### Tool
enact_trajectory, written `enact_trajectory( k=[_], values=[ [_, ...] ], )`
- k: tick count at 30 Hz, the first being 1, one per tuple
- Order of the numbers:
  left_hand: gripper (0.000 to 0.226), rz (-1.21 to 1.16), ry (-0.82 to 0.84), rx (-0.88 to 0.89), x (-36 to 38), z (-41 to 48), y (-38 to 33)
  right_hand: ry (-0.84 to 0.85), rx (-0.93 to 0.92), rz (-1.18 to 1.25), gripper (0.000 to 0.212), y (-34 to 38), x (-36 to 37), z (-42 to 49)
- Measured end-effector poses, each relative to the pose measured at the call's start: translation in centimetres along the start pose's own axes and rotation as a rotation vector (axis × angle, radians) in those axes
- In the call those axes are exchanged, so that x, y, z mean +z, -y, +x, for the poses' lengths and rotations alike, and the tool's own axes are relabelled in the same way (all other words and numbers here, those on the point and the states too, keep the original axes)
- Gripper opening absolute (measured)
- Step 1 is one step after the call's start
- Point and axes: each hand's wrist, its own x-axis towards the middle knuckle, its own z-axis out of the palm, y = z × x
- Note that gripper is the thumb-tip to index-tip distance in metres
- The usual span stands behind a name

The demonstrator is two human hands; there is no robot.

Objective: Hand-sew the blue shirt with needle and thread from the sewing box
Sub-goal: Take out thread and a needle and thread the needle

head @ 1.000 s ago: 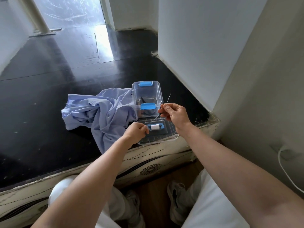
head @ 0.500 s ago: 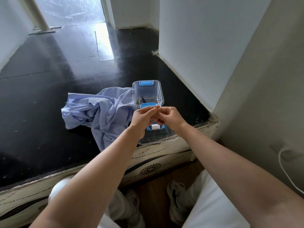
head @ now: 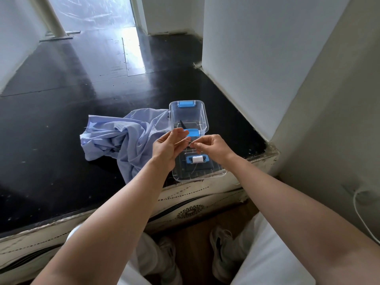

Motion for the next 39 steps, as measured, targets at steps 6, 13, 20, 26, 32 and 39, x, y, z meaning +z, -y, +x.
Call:
enact_trajectory(
  k=[6,13,20,26,32,39],
  values=[
    [0.019,-0.241,-0.156,-0.016,-1.9,0.9,-0.6,-0.209,0.037,-0.134,0.012,-1.6,-0.6,0.9],
    [0.017,-0.216,-0.272,0.011,-4.8,1.7,-0.2,-0.231,0.14,0.134,0.016,-1.6,-0.6,0.9],
    [0.026,0.034,-0.272,-0.183,-7.2,1.5,0.4,-0.199,0.196,0.143,0.016,-1.6,0.2,1.1],
    [0.055,0.106,-0.217,-0.411,-7.6,0.4,-0.2,-0.175,0.157,0.034,0.011,-1.6,0.9,1.4],
    [0.029,0.631,-0.108,-0.145,-4.6,0.6,0.6,-0.1,0.146,-0.091,0.011,-2.1,2.0,2.0],
    [0.041,0.898,0.246,0.055,0.0,0.5,1.9,-0.038,0.107,-0.13,0.016,-2.5,1.5,1.9]
  ],
)
